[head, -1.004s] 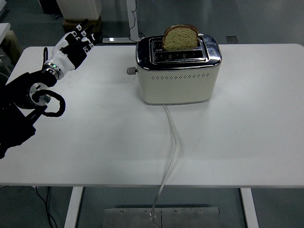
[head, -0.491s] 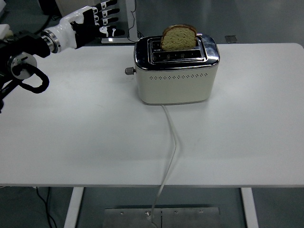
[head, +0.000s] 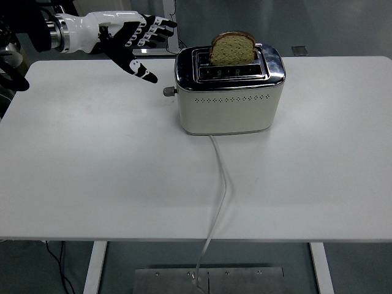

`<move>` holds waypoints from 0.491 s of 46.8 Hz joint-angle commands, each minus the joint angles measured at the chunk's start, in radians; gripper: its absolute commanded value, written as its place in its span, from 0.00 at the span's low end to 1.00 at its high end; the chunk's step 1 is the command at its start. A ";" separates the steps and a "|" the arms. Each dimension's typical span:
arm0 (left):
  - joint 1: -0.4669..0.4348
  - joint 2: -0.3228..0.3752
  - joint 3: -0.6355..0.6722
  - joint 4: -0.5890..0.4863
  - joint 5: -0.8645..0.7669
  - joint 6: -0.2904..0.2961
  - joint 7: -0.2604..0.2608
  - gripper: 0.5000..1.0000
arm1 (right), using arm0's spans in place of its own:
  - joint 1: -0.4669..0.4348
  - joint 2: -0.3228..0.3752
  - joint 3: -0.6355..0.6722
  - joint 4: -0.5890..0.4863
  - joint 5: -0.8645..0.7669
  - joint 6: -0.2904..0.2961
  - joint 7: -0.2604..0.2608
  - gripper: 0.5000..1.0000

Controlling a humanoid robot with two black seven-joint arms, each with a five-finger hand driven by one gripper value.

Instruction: Press down toaster

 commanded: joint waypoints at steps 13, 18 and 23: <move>-0.027 0.093 0.079 -0.004 0.229 -0.115 0.005 1.00 | 0.003 0.000 0.000 0.000 0.000 0.001 0.000 1.00; 0.027 0.095 0.082 -0.003 0.306 -0.109 0.005 1.00 | 0.003 0.000 0.000 0.000 0.000 0.001 0.000 1.00; 0.079 0.087 0.082 0.005 0.356 -0.083 0.005 1.00 | 0.003 0.000 0.000 0.000 -0.002 0.001 0.000 1.00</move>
